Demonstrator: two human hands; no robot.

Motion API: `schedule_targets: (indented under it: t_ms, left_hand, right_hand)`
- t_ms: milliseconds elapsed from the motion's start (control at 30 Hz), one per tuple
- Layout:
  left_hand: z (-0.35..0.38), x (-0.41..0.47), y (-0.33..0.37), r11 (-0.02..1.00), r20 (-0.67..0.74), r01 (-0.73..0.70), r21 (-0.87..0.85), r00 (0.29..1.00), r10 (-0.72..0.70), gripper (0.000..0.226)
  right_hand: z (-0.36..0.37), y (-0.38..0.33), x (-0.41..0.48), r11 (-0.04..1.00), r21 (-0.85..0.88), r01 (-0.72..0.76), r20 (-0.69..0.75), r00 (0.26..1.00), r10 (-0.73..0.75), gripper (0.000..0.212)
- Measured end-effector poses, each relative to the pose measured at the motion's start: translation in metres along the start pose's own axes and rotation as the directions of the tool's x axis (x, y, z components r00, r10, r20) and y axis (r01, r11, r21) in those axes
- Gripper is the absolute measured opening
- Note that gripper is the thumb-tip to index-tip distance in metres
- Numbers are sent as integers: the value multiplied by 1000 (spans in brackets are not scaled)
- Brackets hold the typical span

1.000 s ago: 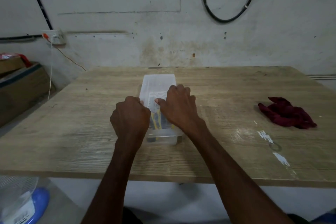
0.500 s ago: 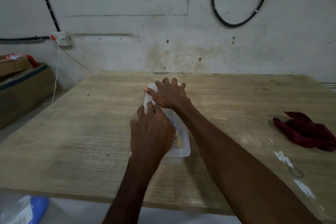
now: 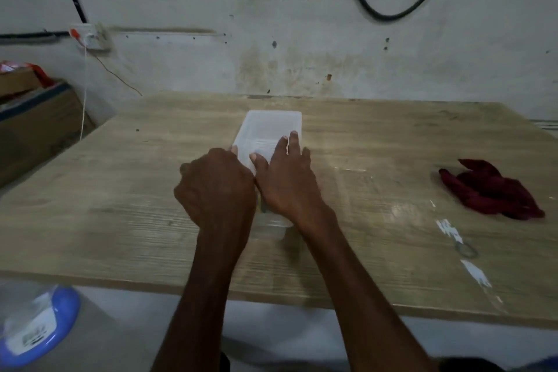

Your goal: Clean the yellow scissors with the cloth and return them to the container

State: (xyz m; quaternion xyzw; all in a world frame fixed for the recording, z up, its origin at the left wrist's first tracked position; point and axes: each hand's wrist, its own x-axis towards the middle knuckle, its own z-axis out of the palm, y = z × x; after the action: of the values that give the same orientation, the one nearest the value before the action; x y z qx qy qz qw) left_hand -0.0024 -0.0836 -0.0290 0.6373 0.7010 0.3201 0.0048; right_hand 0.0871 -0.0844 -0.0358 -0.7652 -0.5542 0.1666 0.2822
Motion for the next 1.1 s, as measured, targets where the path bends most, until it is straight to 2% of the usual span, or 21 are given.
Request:
schedule_targets:
  t_ms: [100, 200, 367, 433, 467, 533, 600, 667, 733, 800, 967, 1100]
  left_hand:
    - [2, 1, -13, 1000, 42, 8, -22, 999, -7, 40]
    - [2, 3, -16, 993, 69, 38, -114, 997, -30, 41]
    - [2, 4, -18, 952, 133, 169, -254, 981, -139, 43]
    - [0, 6, -16, 967, 160, 187, -173, 974, -159, 50]
    - [0, 6, -14, 990, 160, 127, -65, 980, -116, 52]
    - [-1, 10, -9, 987, 131, -96, 133, 988, 78, 48]
    - [1, 26, 0, 939, 171, -299, 166, 947, 272, 39]
    - [10, 59, 14, 888, 276, -451, 86, 867, 414, 40]
    - [23, 88, 29, 879, 408, -477, -17, 799, 442, 50]
    - [46, 108, 37, 892, 512, -450, -42, 757, 405, 55]
    - [73, 112, 33, 904, 539, -428, -1, 761, 361, 63]
    - [75, 110, 33, 921, 517, -389, -24, 784, 344, 68]
  right_hand:
    - [-1, -1, -6, 1000, -8, 19, -24, 1000, -19, 70]
    - [-6, -3, -8, 997, -25, 68, -1, 998, -69, 66]
    - [-4, -1, -7, 995, 86, 46, -28, 999, -44, 76]
    - [-5, -2, -5, 993, 106, 43, -46, 998, -38, 78]
    - [-6, -3, -5, 992, 119, 32, -50, 998, -27, 79]
    - [-7, -7, -2, 992, 123, 8, -42, 999, -3, 80]
    - [-8, -10, 2, 996, 89, 6, -25, 1000, -4, 77]
    - [-7, -9, 5, 999, 43, 11, -21, 1000, -10, 74]
    - [-7, -9, 6, 1000, -13, 23, -19, 1000, -23, 74]
    - [-5, -8, 8, 997, -69, 32, -12, 999, -33, 73]
    - [0, -6, 12, 992, -115, 59, -50, 997, -65, 75]
    - [-1, -7, 14, 997, -63, 50, -77, 996, -54, 71]
